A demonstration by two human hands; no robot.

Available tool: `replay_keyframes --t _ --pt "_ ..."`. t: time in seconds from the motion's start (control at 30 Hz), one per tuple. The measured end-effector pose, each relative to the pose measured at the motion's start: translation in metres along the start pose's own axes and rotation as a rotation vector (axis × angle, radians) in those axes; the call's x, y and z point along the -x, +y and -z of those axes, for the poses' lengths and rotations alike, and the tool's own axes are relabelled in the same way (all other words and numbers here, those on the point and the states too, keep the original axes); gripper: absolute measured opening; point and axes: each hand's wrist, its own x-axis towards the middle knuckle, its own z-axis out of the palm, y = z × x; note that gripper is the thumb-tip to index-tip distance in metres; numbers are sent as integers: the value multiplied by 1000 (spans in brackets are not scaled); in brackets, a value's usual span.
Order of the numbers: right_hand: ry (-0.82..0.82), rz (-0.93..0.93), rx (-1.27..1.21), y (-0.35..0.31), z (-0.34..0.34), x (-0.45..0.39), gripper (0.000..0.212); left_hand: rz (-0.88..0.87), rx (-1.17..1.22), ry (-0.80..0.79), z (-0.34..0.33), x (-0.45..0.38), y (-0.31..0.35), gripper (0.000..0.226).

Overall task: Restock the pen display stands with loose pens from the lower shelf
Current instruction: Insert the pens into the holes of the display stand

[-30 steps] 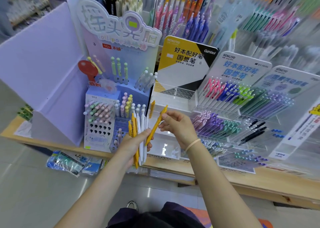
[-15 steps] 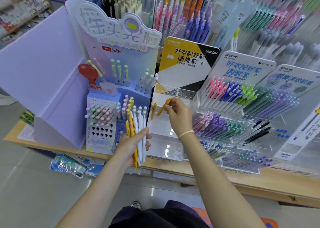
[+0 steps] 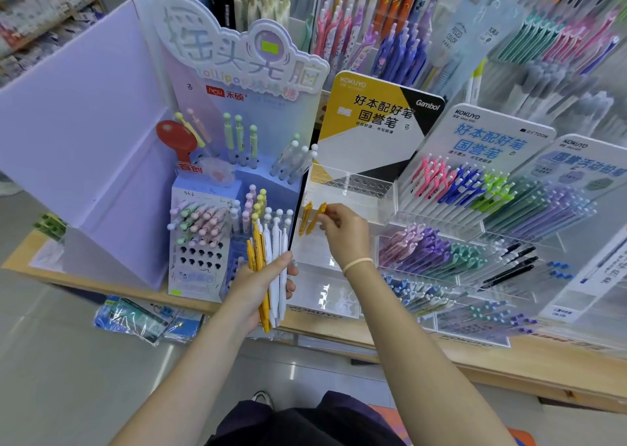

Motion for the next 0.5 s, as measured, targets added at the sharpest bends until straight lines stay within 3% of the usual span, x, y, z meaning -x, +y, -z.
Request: replay_keyframes --t 0.23,0.4,0.5 --pt "54 -26 -20 1 -13 -5 15 -3 27 -34 4 0 -2 19" --pt "37 -20 -37 4 -13 -4 15 -15 -17 -125 9 1 -3 39" --pt "54 -26 -30 9 -11 -4 16 -23 -22 -150 8 2 -3 28"
